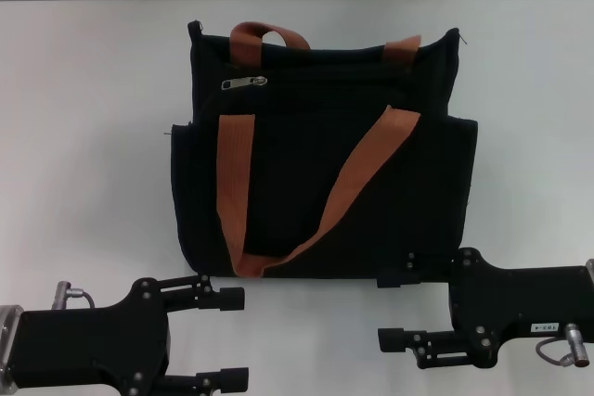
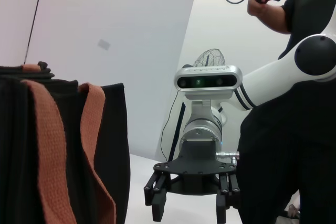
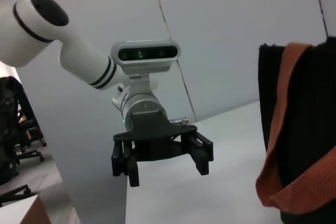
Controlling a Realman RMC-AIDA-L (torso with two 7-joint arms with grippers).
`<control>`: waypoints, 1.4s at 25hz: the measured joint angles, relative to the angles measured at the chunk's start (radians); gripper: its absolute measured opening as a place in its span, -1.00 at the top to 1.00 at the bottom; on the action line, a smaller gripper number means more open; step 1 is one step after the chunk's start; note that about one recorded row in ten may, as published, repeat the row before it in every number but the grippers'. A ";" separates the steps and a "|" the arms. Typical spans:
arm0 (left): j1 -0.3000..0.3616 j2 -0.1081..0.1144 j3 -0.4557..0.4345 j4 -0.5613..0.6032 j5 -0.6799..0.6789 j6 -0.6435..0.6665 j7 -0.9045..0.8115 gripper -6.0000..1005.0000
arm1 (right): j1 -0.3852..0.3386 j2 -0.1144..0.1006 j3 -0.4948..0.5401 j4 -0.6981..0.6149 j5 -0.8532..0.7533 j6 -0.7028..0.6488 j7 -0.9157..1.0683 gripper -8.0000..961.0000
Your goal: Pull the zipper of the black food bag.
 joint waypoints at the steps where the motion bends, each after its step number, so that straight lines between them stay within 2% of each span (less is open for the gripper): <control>1: 0.000 0.000 0.003 0.000 0.000 0.000 -0.001 -0.53 | 0.004 0.000 -0.005 -0.001 -0.009 0.001 0.025 -0.42; 8: -0.005 0.004 0.007 0.000 -0.002 0.005 -0.012 -0.53 | 0.000 0.000 -0.001 -0.008 -0.032 -0.006 -0.003 -0.47; 13: -0.008 0.006 0.007 0.000 -0.002 0.001 -0.012 -0.53 | -0.012 0.002 0.005 -0.004 -0.028 -0.021 -0.071 -0.74; 35: -0.009 0.006 0.007 0.000 -0.008 0.008 -0.014 -0.52 | -0.013 0.003 0.008 -0.003 -0.012 -0.031 -0.088 -0.74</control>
